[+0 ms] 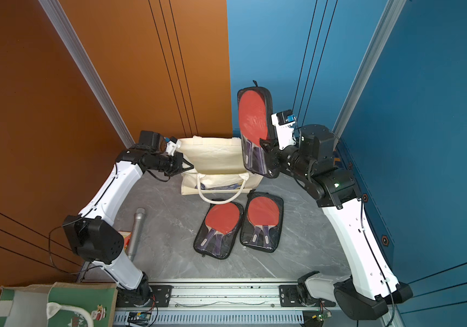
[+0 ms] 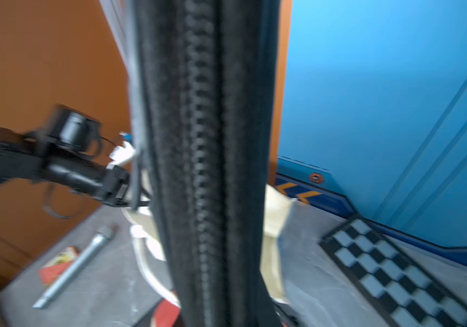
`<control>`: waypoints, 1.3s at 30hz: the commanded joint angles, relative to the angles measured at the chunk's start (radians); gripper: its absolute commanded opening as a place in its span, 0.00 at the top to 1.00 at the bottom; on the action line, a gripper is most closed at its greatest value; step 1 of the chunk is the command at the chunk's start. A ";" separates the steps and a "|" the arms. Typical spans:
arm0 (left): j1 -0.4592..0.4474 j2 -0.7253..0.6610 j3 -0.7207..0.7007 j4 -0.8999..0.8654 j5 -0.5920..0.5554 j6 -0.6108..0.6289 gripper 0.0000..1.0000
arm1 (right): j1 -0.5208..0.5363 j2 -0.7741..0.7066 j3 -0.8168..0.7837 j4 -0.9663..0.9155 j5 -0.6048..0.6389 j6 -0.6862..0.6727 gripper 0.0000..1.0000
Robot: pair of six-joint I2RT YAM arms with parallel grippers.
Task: Remove the ping pong set from the canvas bag
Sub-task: Pick up the ping pong set from the canvas bag, then place the ping pong set at the center of the board.
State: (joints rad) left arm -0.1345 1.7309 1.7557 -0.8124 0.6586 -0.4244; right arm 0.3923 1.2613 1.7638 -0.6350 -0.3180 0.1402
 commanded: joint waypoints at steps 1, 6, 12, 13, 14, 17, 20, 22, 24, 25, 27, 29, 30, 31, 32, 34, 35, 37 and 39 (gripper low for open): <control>0.000 0.062 0.072 0.032 0.054 -0.072 1.00 | -0.003 -0.025 -0.109 0.239 -0.329 0.311 1.00; -0.006 0.146 0.143 0.052 0.057 -0.084 1.00 | 0.002 -0.069 -0.299 0.528 -0.440 0.628 1.00; -0.005 0.204 0.179 0.093 0.085 -0.122 1.00 | 0.141 -0.057 -0.527 0.724 -0.438 0.801 1.00; -0.005 0.213 0.189 0.094 0.085 -0.126 1.00 | 0.174 -0.049 -0.540 0.750 -0.433 0.816 1.00; -0.005 0.224 0.203 0.098 0.087 -0.132 1.00 | 0.210 -0.039 -0.541 0.749 -0.424 0.813 1.00; -0.002 0.256 0.245 0.123 0.088 -0.162 1.00 | 0.294 -0.013 -0.542 0.739 -0.388 0.815 1.00; 0.006 0.285 0.282 0.141 0.093 -0.192 1.00 | 0.358 0.021 -0.552 0.697 -0.363 0.820 1.00; 0.006 0.298 0.296 0.144 0.094 -0.201 1.00 | 0.382 0.044 -0.575 0.680 -0.352 0.831 1.00; 0.007 0.305 0.298 0.153 0.101 -0.210 1.00 | 0.404 0.060 -0.612 0.691 -0.346 0.852 1.00; 0.008 0.307 0.300 0.157 0.100 -0.213 1.00 | 0.418 0.068 -0.633 0.706 -0.339 0.865 1.00; 0.009 0.312 0.301 0.163 0.101 -0.222 1.00 | 0.443 0.093 -0.649 0.712 -0.329 0.871 1.00; 0.010 0.315 0.303 0.169 0.105 -0.228 1.00 | 0.470 0.118 -0.666 0.732 -0.305 0.880 1.00; 0.009 0.315 0.305 0.170 0.105 -0.229 1.00 | 0.478 0.132 -0.681 0.769 -0.297 0.898 1.00; 0.008 0.314 0.308 0.169 0.105 -0.228 1.00 | 0.487 0.155 -0.696 0.815 -0.287 0.923 1.00; 0.006 0.312 0.309 0.170 0.104 -0.228 1.00 | 0.492 0.179 -0.712 0.853 -0.273 0.945 1.00; 0.004 0.304 0.310 0.169 0.102 -0.228 1.00 | 0.501 0.229 -0.740 0.948 -0.242 0.991 1.00; 0.004 0.300 0.306 0.170 0.101 -0.227 1.00 | 0.506 0.263 -0.746 0.999 -0.224 1.017 1.00; 0.002 0.291 0.299 0.170 0.097 -0.222 1.00 | 0.517 0.332 -0.728 1.050 -0.192 1.046 1.00; 0.001 0.281 0.281 0.170 0.093 -0.220 1.00 | 0.529 0.398 -0.710 1.077 -0.144 1.078 1.00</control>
State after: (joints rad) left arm -0.1314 2.0449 2.0224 -0.6941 0.7155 -0.6483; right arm 0.9081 1.6142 1.0229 0.2455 -0.5488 1.1404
